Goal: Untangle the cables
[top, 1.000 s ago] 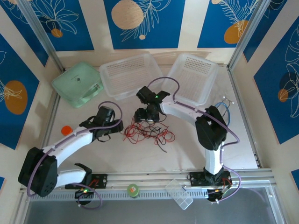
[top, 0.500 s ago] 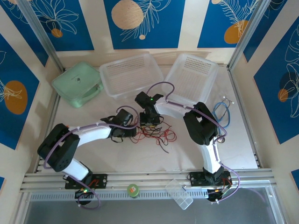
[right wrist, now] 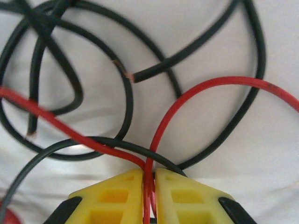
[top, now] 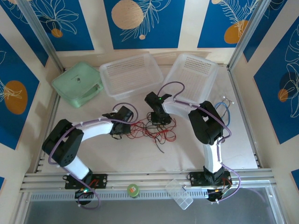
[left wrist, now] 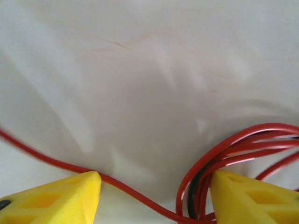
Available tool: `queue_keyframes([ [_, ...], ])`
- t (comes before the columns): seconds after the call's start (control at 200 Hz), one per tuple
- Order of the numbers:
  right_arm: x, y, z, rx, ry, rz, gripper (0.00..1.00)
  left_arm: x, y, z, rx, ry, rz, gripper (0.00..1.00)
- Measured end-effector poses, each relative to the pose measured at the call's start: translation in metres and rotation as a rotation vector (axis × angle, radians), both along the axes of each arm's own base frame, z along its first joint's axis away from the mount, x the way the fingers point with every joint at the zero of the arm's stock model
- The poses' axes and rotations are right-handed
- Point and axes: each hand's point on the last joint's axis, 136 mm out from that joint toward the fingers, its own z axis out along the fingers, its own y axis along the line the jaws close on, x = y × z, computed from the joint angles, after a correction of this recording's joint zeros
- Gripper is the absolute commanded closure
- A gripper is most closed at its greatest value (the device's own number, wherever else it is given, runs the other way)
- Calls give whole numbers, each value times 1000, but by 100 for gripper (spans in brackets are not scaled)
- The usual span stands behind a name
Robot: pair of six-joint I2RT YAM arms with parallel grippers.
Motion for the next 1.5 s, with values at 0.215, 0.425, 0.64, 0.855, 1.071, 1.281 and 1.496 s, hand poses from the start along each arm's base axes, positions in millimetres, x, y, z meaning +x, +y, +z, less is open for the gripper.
queue_keyframes([
  [0.215, 0, -21, 0, -49, -18, -18, 77, 2, 42, 3, 74, 21, 95, 33],
  [0.425, -2, -36, 1, -80, -18, -33, 70, -2, 68, 8, 130, 45, 131, 28],
  [0.64, -6, -33, 25, -54, -53, 7, 47, 3, 57, 22, 74, 17, 76, 26],
  [0.855, -8, -2, 92, 87, -173, 80, 34, 9, 43, 58, -12, -60, 28, 23],
  [1.071, -28, 37, 109, 196, -151, 160, 31, 7, 33, 86, -95, -103, -4, 22],
  [1.281, -57, 71, 70, 174, -26, 220, 37, -15, 21, 47, -137, 9, -2, 24],
  [1.496, -72, 70, 27, 64, 54, 219, 55, -34, 4, 0, -98, 121, -10, 37],
])
